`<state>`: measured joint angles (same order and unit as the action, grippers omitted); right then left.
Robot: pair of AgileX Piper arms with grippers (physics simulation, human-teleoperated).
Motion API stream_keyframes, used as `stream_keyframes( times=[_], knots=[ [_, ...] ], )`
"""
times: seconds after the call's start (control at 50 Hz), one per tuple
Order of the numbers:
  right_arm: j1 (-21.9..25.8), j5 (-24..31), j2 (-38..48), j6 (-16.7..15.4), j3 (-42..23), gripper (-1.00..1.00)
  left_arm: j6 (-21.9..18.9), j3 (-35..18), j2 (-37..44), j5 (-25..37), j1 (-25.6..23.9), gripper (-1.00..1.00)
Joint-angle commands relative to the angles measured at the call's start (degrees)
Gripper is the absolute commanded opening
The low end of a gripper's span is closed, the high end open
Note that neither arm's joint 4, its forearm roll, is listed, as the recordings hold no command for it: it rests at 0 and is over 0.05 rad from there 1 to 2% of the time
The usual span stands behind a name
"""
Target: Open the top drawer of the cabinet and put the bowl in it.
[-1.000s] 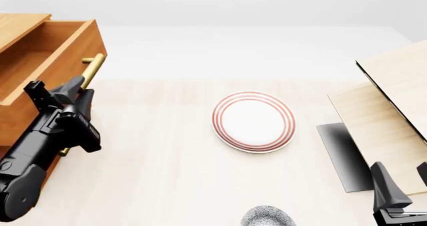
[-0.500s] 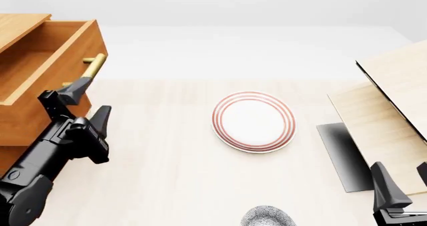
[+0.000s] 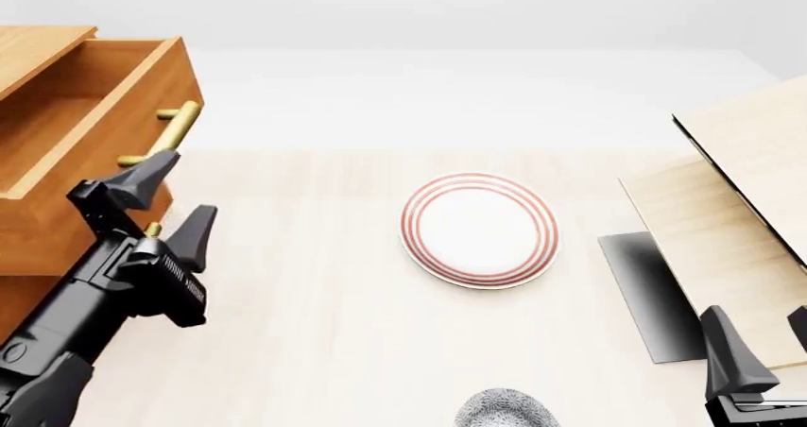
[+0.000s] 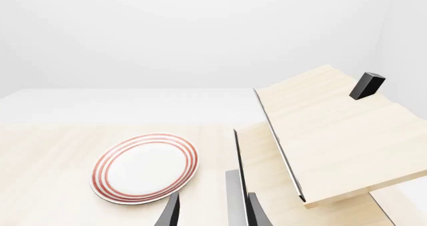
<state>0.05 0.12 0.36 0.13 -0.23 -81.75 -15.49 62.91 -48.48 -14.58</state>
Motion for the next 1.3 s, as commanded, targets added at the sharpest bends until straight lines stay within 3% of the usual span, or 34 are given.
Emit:
stream_keyframes(
  times=[0.02, 0.18, 0.26, 0.34, 0.54, 0.64, 0.72, 0.84, 1.06, 1.18, 1.22, 1.3],
  knots=[
    [0.0, -0.1, 0.0, 0.0, 0.0, 1.00, 6.7, -3.1, -6.9, 10.8, -1.6, 1.00],
    [0.0, -0.1, 0.0, 0.0, 0.0, 1.00, 13.9, -5.1, -12.0, 18.8, -0.4, 1.00],
    [0.0, -0.1, 0.0, 0.0, 0.0, 1.00, 15.4, -5.8, -12.4, 21.0, -0.2, 1.00],
    [0.0, -0.1, 0.0, 0.0, 0.0, 1.00, 20.2, -8.8, -14.9, 27.4, 1.1, 1.00],
    [0.0, -0.1, 0.0, 0.0, 0.0, 1.00, 26.7, -13.3, -14.6, 33.9, 2.6, 1.00],
    [0.0, -0.1, 0.0, 0.0, 0.0, 1.00, 32.3, -17.8, -14.1, 39.7, 4.3, 1.00],
    [0.0, -0.1, 0.0, 0.0, 0.0, 1.00, 33.7, -19.7, -13.0, 40.8, 4.1, 1.00],
    [0.0, -0.1, 0.0, 0.0, 0.0, 1.00, 39.9, -24.5, -12.8, 46.3, 5.8, 1.00],
    [0.0, -0.1, 0.0, 0.0, 0.0, 1.00, 45.3, -28.9, -12.4, 52.3, 10.3, 1.00],
    [0.0, -0.1, 0.0, 0.0, 0.0, 1.00, 47.3, -32.3, -11.4, 54.8, 9.8, 1.00],
    [0.0, -0.1, 0.0, 0.0, 0.0, 1.00, 49.9, -34.4, -10.6, 56.7, 9.8, 1.00],
    [0.0, -0.1, 0.0, 0.0, 0.0, 1.00, 50.2, -36.3, -10.7, 58.6, 11.1, 1.00]
  ],
)
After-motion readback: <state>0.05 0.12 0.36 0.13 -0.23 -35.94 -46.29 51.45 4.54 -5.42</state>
